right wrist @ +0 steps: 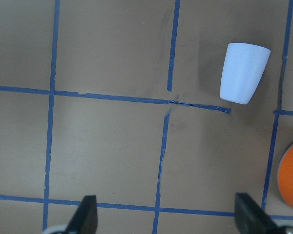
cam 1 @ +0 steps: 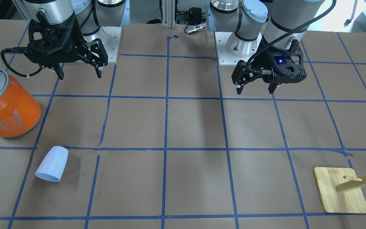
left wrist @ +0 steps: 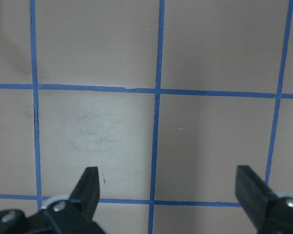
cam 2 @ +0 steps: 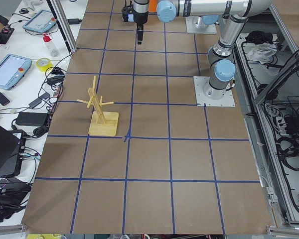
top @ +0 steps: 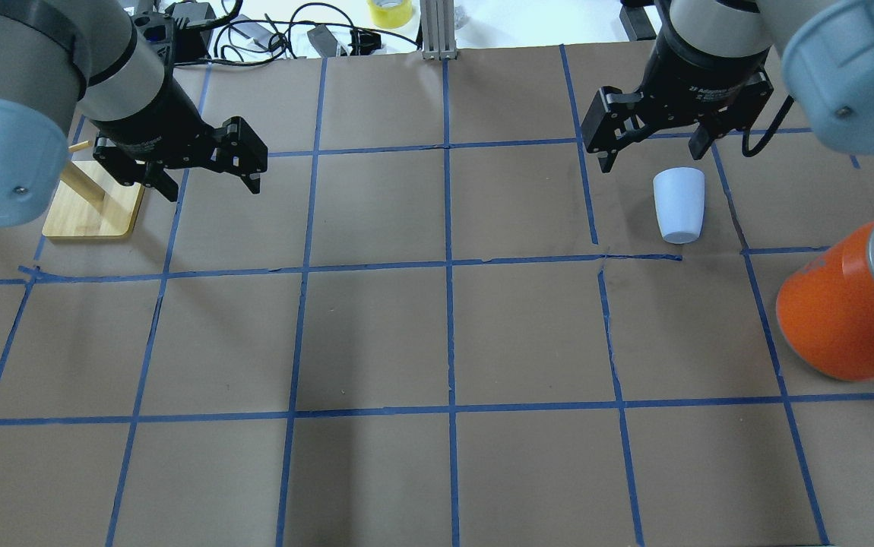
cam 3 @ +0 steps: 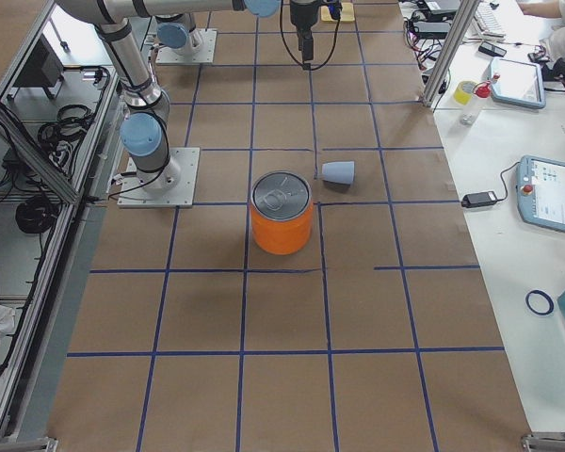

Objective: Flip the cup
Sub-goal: 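Move the right gripper above the white cup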

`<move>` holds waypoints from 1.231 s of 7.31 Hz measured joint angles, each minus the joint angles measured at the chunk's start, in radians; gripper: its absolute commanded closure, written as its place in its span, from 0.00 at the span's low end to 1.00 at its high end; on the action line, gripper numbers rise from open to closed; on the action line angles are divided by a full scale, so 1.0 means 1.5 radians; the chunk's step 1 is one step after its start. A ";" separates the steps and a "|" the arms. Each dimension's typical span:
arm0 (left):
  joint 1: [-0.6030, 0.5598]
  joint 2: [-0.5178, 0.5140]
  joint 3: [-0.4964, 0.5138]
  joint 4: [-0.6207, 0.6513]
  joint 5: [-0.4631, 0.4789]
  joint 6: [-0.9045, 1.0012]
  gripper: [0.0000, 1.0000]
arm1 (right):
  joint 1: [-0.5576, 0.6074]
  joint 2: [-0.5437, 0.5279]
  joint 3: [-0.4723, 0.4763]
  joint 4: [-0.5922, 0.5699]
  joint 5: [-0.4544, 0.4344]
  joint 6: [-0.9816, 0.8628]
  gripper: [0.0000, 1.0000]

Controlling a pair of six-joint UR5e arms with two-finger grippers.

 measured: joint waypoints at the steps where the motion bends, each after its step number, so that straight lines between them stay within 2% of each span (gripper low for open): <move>1: 0.000 0.000 -0.001 0.000 0.000 0.000 0.00 | 0.000 0.000 0.001 0.003 0.000 0.001 0.00; 5: 0.000 0.000 -0.001 0.000 0.000 0.000 0.00 | -0.004 0.001 0.001 -0.003 0.000 0.007 0.00; 9: 0.002 -0.002 -0.001 0.001 -0.001 0.000 0.00 | -0.022 -0.005 0.004 -0.058 0.002 0.008 0.00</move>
